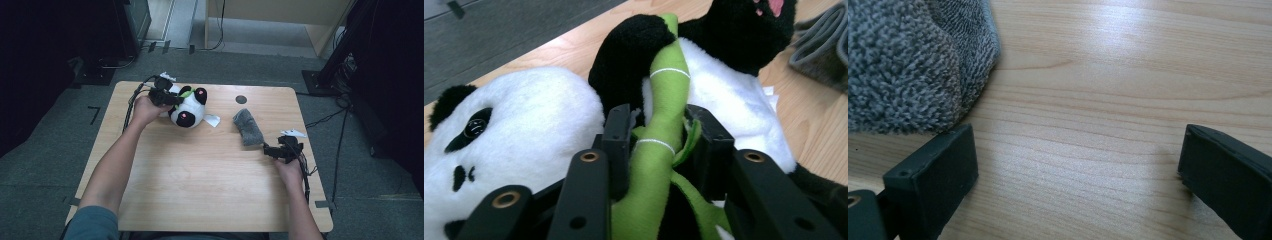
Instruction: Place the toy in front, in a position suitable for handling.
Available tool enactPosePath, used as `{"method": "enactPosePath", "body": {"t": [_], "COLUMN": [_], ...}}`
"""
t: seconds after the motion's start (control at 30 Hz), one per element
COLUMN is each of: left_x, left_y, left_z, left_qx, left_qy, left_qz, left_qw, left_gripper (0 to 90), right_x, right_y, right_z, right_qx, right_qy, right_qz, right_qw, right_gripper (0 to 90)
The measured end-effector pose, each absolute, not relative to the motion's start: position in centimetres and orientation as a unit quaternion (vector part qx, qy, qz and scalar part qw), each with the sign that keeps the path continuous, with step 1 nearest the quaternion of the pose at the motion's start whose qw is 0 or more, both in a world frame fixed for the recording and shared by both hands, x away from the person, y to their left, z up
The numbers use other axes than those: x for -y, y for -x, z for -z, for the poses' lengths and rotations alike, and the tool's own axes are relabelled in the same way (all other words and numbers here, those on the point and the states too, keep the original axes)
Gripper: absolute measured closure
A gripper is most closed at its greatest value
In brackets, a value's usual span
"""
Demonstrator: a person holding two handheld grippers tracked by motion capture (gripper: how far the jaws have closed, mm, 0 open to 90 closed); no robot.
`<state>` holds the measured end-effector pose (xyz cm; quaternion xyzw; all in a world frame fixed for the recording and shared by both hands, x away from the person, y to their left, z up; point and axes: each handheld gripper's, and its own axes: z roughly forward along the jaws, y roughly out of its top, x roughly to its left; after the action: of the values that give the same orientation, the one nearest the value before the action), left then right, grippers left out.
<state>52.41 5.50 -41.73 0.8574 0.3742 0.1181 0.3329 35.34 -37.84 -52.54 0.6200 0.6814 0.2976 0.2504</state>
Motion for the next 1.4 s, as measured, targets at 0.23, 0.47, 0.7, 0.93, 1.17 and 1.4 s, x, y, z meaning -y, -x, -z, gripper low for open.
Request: {"method": "enactPosePath", "body": {"t": [0.23,0.47,0.7,0.93,1.17,1.4], "left_x": [-5.4,-5.9,-5.9,-5.2,-4.6,-4.7], "left_y": [-51.8,-50.4,-48.5,-45.9,-41.9,-39.1], "left_z": [40.4,39.4,38.8,37.7,36.9,37.3], "left_qx": [-0.402,-0.408,-0.42,-0.413,-0.407,-0.425], "left_qy": [-0.841,-0.836,-0.829,-0.838,-0.84,-0.823], "left_qz": [-0.13,-0.124,-0.115,-0.113,-0.115,-0.078], "left_qw": [0.338,0.346,0.35,0.339,0.339,0.368], "left_gripper": [73.1,75.8,76.1,76.3,76.2,76.2], "right_x": [37.9,37.9,37.9,37.9,37.9,37.9], "right_y": [-35.4,-35.4,-35.4,-35.4,-35.4,-35.4], "right_z": [52.5,52.5,52.5,52.5,52.5,52.6], "right_qx": [-0.682,-0.683,-0.683,-0.683,-0.683,-0.683], "right_qy": [-0.619,-0.619,-0.619,-0.619,-0.619,-0.618], "right_qz": [-0.298,-0.298,-0.298,-0.298,-0.297,-0.299], "right_qw": [0.25,0.249,0.249,0.249,0.249,0.25], "right_gripper": [2.4,2.4,2.4,2.4,2.4,2.4]}}
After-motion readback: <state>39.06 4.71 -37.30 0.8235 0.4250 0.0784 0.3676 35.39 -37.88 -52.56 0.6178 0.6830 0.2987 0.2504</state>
